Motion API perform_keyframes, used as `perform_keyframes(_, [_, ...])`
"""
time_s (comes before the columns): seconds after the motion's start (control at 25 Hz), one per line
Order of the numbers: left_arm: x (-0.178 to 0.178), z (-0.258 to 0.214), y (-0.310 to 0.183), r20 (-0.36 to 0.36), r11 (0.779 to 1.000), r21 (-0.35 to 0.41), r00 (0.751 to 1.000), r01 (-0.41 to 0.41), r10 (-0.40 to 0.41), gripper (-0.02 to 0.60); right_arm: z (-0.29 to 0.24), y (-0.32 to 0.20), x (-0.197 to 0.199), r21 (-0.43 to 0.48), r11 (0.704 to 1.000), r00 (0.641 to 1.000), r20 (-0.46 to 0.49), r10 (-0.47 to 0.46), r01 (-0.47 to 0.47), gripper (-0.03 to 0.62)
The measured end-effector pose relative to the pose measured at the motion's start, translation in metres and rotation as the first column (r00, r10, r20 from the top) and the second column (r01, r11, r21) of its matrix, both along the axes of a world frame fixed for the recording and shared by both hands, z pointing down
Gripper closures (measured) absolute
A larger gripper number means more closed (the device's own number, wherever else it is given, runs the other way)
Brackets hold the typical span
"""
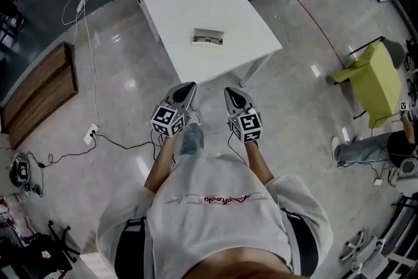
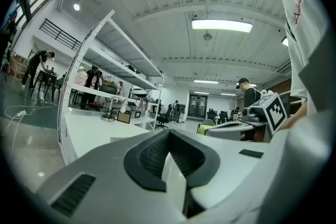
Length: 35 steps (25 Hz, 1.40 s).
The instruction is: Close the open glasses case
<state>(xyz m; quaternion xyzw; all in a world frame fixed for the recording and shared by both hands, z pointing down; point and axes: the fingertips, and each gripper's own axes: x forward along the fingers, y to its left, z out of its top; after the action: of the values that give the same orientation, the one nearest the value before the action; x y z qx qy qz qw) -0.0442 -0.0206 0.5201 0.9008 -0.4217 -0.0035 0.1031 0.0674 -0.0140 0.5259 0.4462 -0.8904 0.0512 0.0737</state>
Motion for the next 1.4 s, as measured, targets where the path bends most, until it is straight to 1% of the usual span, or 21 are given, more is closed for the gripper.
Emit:
perform_keyframes(0.24, [-0.011, -0.004, -0.06, 0.001, 1.0, -0.015, 1.0, -0.022, 0.022, 0.555, -0.006, -0.058, -0.018, -0.011, 1.0, 1.0, 0.003, 0.009, -0.009, 0.594])
perform_keyframes(0.48, [-0.016, -0.015, -0.12, -0.007, 0.998, -0.006, 0.998, -0.055, 0.055, 0.555, -0.011, -0.113, -0.029, -0.016, 0.999, 1.0, -0.002, 0.03, -0.03, 0.594])
perform_keyframes(0.76, [-0.029, -0.021, -0.176, -0.009, 0.998, -0.004, 0.998, -0.067, 0.067, 0.555, -0.025, -0.171, -0.039, -0.003, 0.998, 0.998, -0.003, 0.056, -0.056, 0.594])
perform_keyframes(1.16, [-0.041, -0.018, -0.231, -0.004, 0.994, -0.016, 0.995, -0.104, 0.104, 0.555, -0.022, -0.228, -0.058, -0.004, 0.997, 0.997, -0.006, 0.077, -0.077, 0.594])
perform_keyframes(1.4, [-0.041, -0.005, -0.244, -0.004, 0.992, -0.041, 0.993, -0.119, 0.119, 0.555, -0.01, -0.234, -0.053, -0.026, 0.994, 0.995, -0.008, 0.103, -0.103, 0.594])
